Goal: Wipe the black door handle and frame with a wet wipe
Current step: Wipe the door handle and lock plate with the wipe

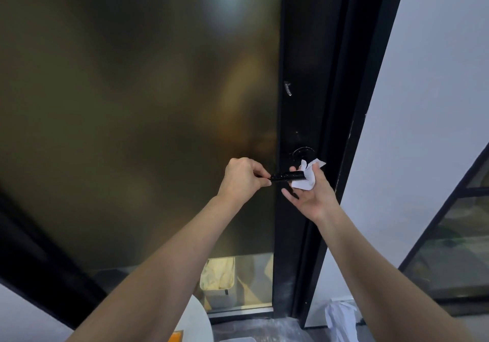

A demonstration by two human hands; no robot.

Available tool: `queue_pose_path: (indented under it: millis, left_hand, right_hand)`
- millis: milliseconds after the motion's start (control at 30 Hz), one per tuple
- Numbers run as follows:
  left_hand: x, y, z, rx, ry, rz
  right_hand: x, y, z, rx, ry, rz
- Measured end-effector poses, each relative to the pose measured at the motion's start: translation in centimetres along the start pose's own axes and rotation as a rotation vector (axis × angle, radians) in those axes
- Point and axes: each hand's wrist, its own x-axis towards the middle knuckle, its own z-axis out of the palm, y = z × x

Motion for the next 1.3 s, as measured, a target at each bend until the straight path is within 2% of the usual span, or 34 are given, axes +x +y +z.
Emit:
queue_pose_path:
  millis: [100,167,300,367,467,667,800,900,1033,1167,1300]
  left_hand:
    - [0.1,0.0,-0.1,-0.013,-0.006,-0.006]
    - [0.2,0.1,-0.3,-0.011,-0.014,-0.014]
    - [0.3,0.2,-0.4,-0.014,-0.032,-0.018]
    - [0.3,0.3,-0.5,-0.018,-0.032,-0.028]
    - [0.4,0.1,-0.7,-0.047,-0.034,-0.054]
    - [0.5,-0.4,-1.2,-0.099,-0.072,-0.054]
    - [0.6,-0.6,-1.7,-0.151,-0.093,-0.062]
    - [0.8,-0.7,-1.9,-0.178,-0.090,-0.076]
    - [1.1,-1.2,-2.4,-0.217,-0.106,-0.060]
    - [1.3,-1.8,-3.0,-0.305,-0.144,-0.089]
    - [1.3,-2.2,-3.0,-0.393,-0.131,-0.150]
  right_hand:
    - [-0.3,-0.8,-0.6,-0.058,-0.071,0.008]
    - [-0.2,-1.5,-0.4,-0.054,-0.060,0.032]
    - [0.1,-0.7,0.9,0.183,0.031,0.021]
    - [-0.2,0.5,1.4,0.190,0.055,-0.034]
    - [-0.7,2.1,1.8,0.129,0.090,-0.074]
    - [-1.0,4.0,2.4,-0.096,0.164,-0.024]
    - [-0.7,2.1,1.5,0.043,0.224,-0.065]
    - [-0.8,2.5,2.2,0.070,0.208,-0.054]
    - [-0.9,5.3,4.5,-0.146,0.141,0.065]
    - [-0.7,5.5,5.0,-0.242,0.144,0.069]
    - [-0.8,4.3,4.9,-0.026,0.218,-0.018]
